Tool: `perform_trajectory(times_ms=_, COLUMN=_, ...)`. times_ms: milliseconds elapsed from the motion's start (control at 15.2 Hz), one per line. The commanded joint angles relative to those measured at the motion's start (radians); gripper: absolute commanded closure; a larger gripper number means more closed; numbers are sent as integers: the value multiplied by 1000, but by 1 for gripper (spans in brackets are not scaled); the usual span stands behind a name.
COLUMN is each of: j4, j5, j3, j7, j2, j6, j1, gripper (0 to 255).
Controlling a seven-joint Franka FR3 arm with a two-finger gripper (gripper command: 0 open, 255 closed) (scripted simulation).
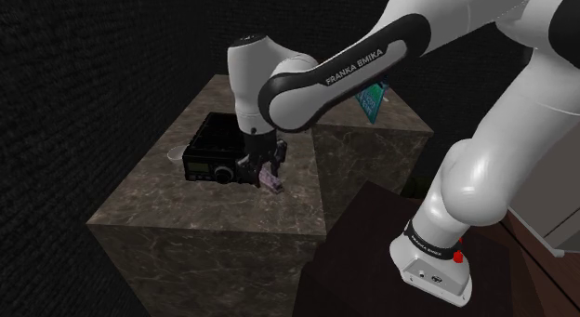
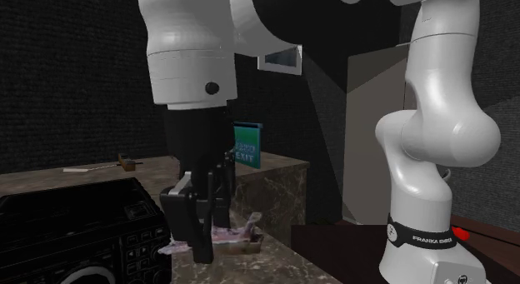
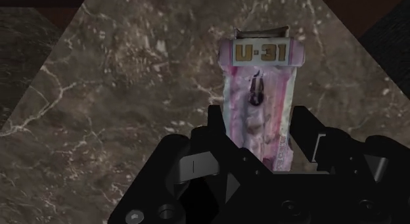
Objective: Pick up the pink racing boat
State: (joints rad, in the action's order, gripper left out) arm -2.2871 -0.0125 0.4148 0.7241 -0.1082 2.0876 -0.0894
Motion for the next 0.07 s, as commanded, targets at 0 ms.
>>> perform_trajectory(times_ms=0, j4=2, j5=3, j3=-1, j7=-3, j2=-7, j6=-8, j1=0, gripper=255)
